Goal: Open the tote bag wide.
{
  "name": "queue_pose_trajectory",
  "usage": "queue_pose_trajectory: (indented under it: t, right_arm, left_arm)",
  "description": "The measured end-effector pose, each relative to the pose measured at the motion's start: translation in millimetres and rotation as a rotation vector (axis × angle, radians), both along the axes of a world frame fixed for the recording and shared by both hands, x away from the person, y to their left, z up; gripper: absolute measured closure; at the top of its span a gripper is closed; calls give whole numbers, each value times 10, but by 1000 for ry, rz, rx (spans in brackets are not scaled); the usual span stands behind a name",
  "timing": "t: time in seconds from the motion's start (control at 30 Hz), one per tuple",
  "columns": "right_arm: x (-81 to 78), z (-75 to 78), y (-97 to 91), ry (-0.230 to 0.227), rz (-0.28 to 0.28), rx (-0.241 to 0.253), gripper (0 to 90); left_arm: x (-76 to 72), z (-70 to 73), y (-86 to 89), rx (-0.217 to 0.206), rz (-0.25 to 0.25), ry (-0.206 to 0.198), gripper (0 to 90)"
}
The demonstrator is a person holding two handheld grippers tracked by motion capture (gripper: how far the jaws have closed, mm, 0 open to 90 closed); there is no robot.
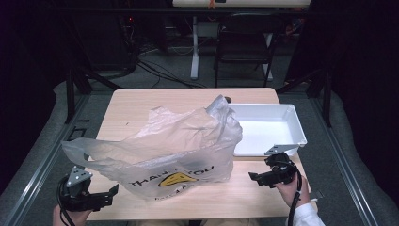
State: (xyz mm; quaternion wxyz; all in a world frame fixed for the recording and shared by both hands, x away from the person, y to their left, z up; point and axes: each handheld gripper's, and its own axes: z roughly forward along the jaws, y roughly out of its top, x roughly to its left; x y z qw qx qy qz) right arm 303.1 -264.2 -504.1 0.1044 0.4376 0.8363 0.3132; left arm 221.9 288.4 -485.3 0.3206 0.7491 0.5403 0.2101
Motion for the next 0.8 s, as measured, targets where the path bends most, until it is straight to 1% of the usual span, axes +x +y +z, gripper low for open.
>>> queue_pose_trajectory:
  t: [0.03, 0.1, 0.13, 0.17, 0.2, 0.23, 0.27, 0.3, 0.33, 0.47, 0.5, 0.53, 0.57, 0.6, 0.63, 0.67, 0.7, 0.73, 0.77, 0.8]
  right_arm:
    - [-7, -1, 18, -4, 8, -1, 140]
    - [-17, 0, 36, 2, 17, -1, 144]
    - [-40, -1, 69, 1, 35, -7, 150]
    - [-51, 4, 76, 3, 39, -11, 156]
    - [-51, 4, 76, 3, 39, -11, 156]
    - [-78, 11, 102, -3, 53, 2, 167]
    - [-91, 20, 117, -1, 53, 0, 173]
    - [-101, 35, 134, -1, 68, 0, 182]
    - [-113, 43, 160, -16, 77, 16, 188]
    - [-159, 114, 289, -33, 128, 37, 211]
    - [-173, 137, 324, -37, 143, 36, 216]
    - [-192, 156, 363, -43, 156, 48, 222]
    - [-192, 156, 363, -43, 156, 48, 222]
    - [-234, 197, 448, -72, 185, 70, 238]
    - [-241, 211, 473, -82, 201, 78, 240]
    - [-241, 211, 473, -82, 201, 78, 240]
    - [-264, 258, 544, -109, 220, 96, 262]
    - [-270, 286, 574, -122, 236, 106, 277]
    - [-270, 286, 574, -122, 236, 106, 277]
    - [-271, 312, 601, -129, 245, 119, 289]
  left_arm:
    - [-49, -5, -16, 5, -20, 5, 2]
    - [-74, -8, -29, 6, -30, 9, 2]
    - [-124, -15, -67, 9, -61, 10, 2]
    - [-147, -10, -93, 18, -73, 9, 2]
    - [-147, -10, -93, 18, -73, 9, 2]
    - [-187, 4, -141, 23, -107, 2, 3]
    - [-201, 10, -166, 28, -122, -4, 2]
    - [-210, 18, -194, 26, -137, -9, 3]
    - [-214, 27, -221, 16, -152, -12, 4]
    - [-201, 49, -330, -10, -195, -28, 18]
    - [-201, 49, -330, -10, -195, -28, 23]
    - [-189, 64, -375, -21, -215, -38, 36]
    - [-189, 64, -375, -21, -215, -38, 52]
    - [-171, 78, -422, -33, -234, -49, 72]
    - [-171, 78, -422, -33, -234, -49, 93]
    - [-163, 82, -451, -40, -233, -54, 93]
    - [-131, 99, -479, -28, -258, -64, 158]
    - [-115, 103, -496, -38, -249, -73, 179]
    - [-115, 103, -496, -38, -249, -73, 238]
    - [-85, 112, -512, -56, -242, -86, 238]
